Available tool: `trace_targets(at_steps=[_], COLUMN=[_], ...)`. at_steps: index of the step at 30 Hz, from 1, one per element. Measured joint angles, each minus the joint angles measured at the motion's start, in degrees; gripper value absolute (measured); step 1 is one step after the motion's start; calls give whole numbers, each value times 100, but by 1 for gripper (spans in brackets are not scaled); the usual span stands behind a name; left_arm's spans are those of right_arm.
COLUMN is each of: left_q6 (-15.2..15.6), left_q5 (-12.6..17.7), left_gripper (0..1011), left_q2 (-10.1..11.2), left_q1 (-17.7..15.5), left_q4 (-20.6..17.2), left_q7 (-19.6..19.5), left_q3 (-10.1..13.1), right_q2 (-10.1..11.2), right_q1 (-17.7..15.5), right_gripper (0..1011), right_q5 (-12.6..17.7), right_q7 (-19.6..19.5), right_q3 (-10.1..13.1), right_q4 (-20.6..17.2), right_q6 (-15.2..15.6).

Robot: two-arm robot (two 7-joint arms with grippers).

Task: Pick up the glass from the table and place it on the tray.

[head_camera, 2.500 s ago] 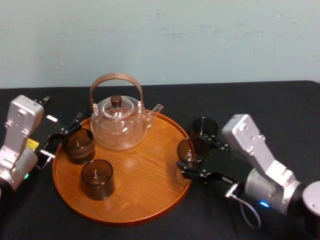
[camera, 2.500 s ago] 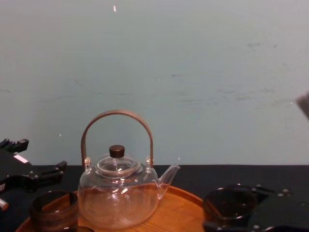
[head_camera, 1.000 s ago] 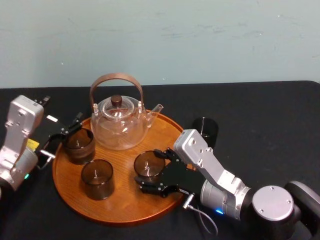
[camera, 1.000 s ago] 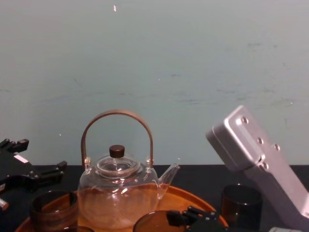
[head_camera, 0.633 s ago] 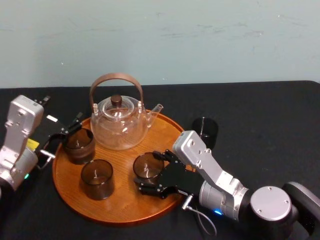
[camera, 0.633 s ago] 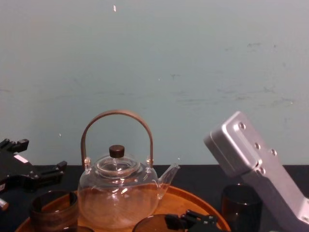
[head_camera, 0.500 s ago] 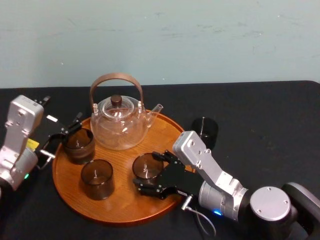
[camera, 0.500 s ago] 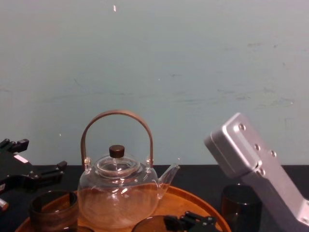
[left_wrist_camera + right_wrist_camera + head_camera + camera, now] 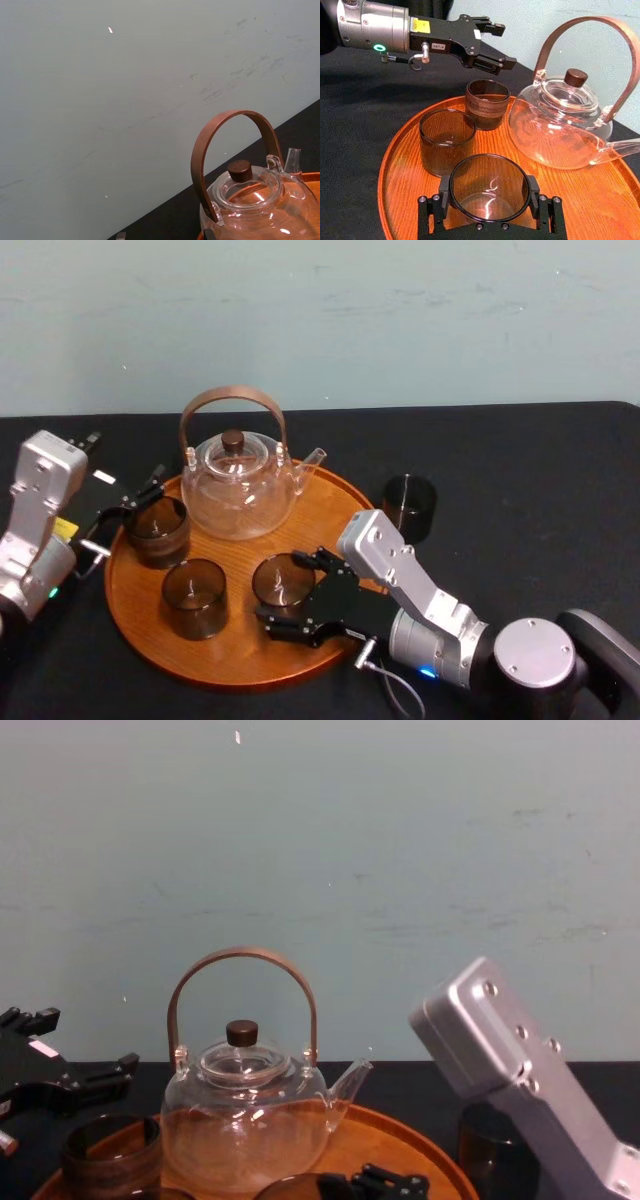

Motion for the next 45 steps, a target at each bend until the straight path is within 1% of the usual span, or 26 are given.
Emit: trace_targets(at_steps=[11,17,23,25,28,29,40,45], left_q6=[0,0,0,0,0,0,0,0], left_q5=[0,0,0,0,0,0,0,0], left_gripper=[1001,1001,1001,1001,1001,1001,1001,1002], left_q2=[0,0,0,0,0,0,0,0], left_q1=[0,0,0,0,0,0,0,0], left_q4=[0,0,0,0,0,0,0,0], left_q7=[0,0,0,0,0,0,0,0], left_q3=[0,0,0,0,0,0,0,0], right_q2=[-16,3,2,2,1,1,8,79], right_q1=[29,31,30,29,28,28,22,-35], right_gripper=[918,918,918,928,997,1002,1002,1002], right_q5=[63,56,55,55,55,55,80,99], right_q7=[25,47,47,47,46,46,45,16], right_q3=[-39,-81,-77,-74,-72,-71,-55,1], right_q4=[98,116,117,116,116,116,109,-37], right_q6=[-38,-114,-114,-112,-109,-107,-115,-214])
